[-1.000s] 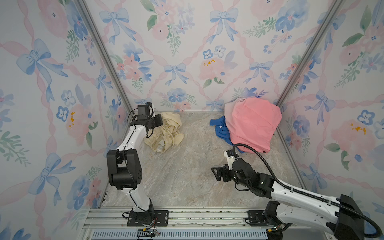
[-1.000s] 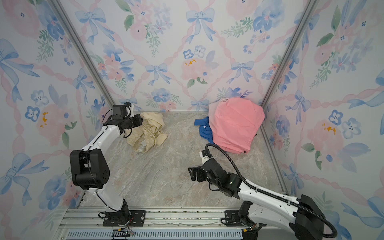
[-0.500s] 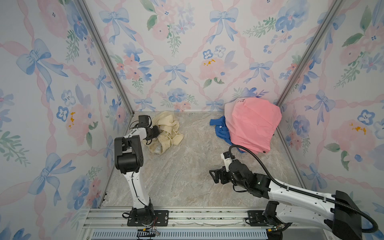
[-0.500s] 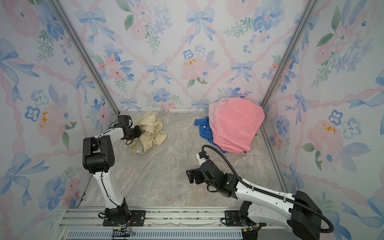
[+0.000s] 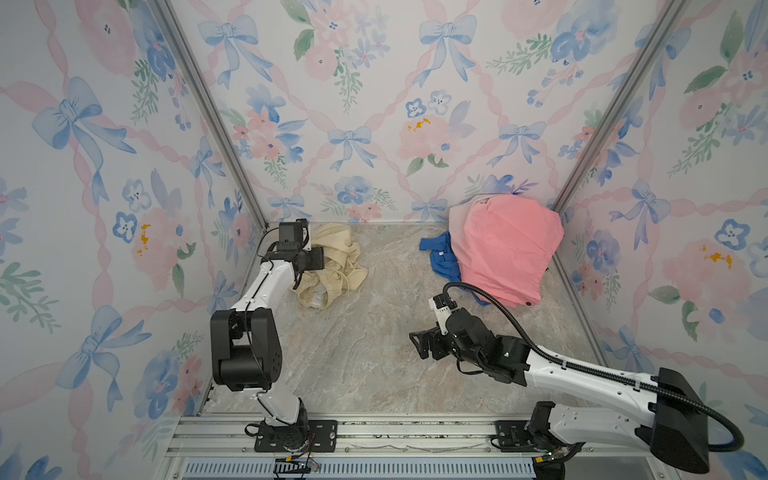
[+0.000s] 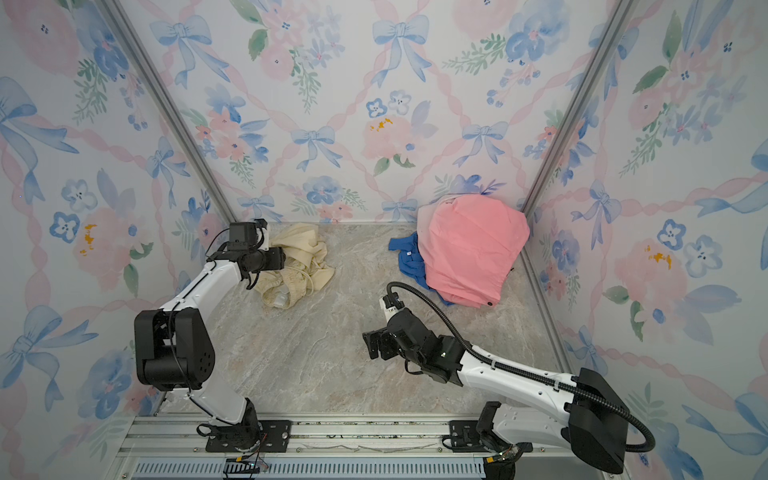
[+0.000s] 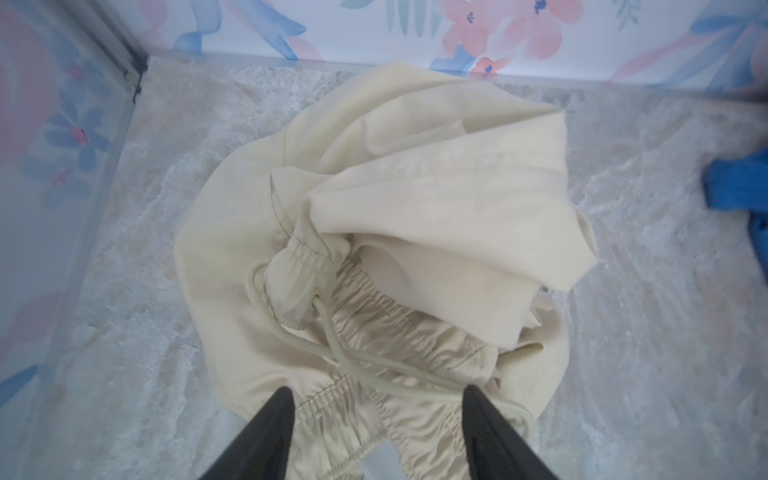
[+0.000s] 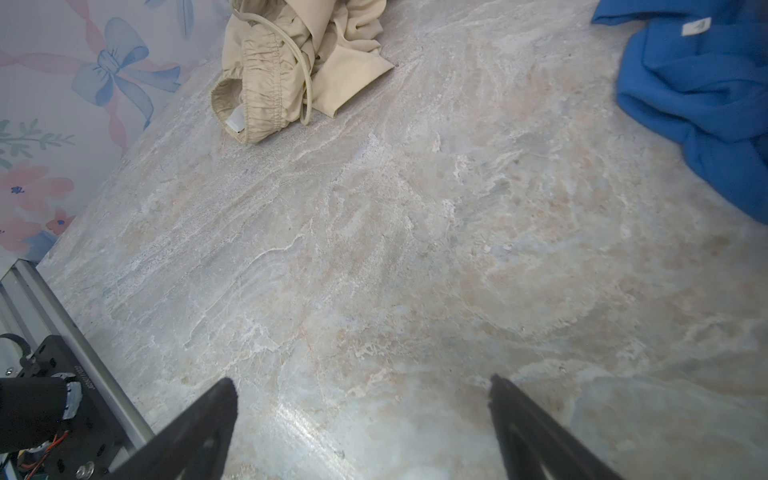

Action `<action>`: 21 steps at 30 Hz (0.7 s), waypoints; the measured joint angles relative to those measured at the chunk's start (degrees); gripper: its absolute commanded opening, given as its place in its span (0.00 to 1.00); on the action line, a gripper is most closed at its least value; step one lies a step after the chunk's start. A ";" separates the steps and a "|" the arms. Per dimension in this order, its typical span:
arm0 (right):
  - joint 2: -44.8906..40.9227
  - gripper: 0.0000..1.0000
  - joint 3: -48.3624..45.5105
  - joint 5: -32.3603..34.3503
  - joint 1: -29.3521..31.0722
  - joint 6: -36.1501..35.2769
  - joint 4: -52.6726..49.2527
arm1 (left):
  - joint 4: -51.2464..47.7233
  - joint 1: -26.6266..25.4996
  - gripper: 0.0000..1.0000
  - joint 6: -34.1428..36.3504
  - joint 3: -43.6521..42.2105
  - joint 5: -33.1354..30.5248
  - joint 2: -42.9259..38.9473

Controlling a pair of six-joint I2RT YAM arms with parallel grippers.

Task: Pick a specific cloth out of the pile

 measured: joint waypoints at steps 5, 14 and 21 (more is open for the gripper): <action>3.39 0.97 1.51 -2.23 0.09 -0.61 0.61 | -4.26 -11.61 0.67 12.37 -8.74 -8.26 -1.01; 2.36 0.97 0.52 -2.99 0.20 -0.28 2.34 | -7.43 -16.24 0.66 25.16 -11.78 -24.50 3.69; 1.01 0.97 -1.53 -2.93 0.22 0.35 2.38 | -2.91 -18.36 0.63 31.15 -10.91 -36.98 11.10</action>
